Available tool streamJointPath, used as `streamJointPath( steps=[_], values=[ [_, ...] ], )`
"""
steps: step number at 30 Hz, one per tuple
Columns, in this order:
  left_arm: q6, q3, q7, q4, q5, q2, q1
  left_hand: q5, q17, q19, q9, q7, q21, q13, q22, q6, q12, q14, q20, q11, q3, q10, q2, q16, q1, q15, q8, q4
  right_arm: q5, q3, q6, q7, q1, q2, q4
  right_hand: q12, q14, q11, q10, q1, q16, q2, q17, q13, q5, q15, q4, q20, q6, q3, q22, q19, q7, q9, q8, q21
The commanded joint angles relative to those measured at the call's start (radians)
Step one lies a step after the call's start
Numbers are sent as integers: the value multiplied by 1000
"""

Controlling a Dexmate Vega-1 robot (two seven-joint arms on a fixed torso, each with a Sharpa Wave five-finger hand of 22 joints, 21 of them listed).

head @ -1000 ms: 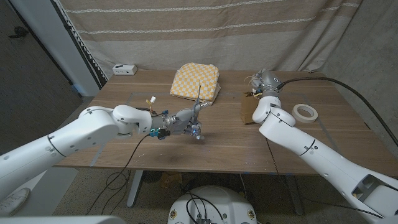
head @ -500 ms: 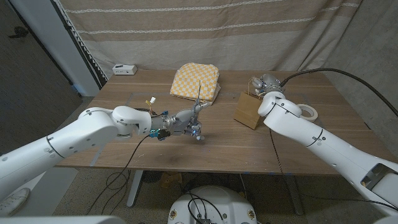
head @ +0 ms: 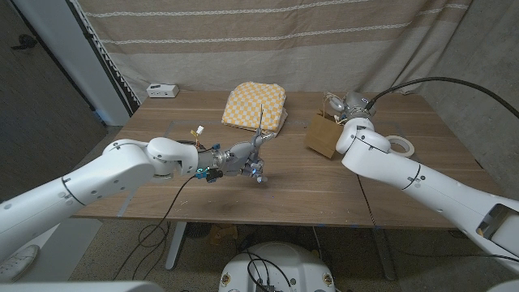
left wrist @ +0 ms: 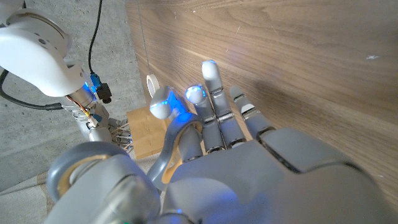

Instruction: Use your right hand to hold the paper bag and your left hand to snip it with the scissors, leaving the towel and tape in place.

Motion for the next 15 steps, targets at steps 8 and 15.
streamJointPath(
  steps=[8, 15],
  values=[
    [8, 3, -1, 10, -5, -5, -3, 8, -1, -10, 1, 87, 6, 9, 5, 98, 12, 5, 0, -25, -29, 26, 4, 7, 2, -47, 325, 39, 114, 45, 18, 168, 30, -9, 39, -46, 46, 71, -34, -55, -58, 87, -63, 0, 50, 48, 23, -2, -40, -86, 129, 112, 42, -62, -81, 80],
    [8, 6, -7, 15, -2, -7, -8, 8, 2, -9, 1, 87, 7, 10, 5, 98, 13, 6, 1, -26, -29, 26, 4, 9, 1, -47, 325, 39, 148, 113, 53, 101, -25, 17, 46, -86, -77, 19, -104, 18, -109, 202, -78, 1, 88, 129, -4, -4, -98, -19, 63, 89, 17, -91, -136, -4]
  ],
)
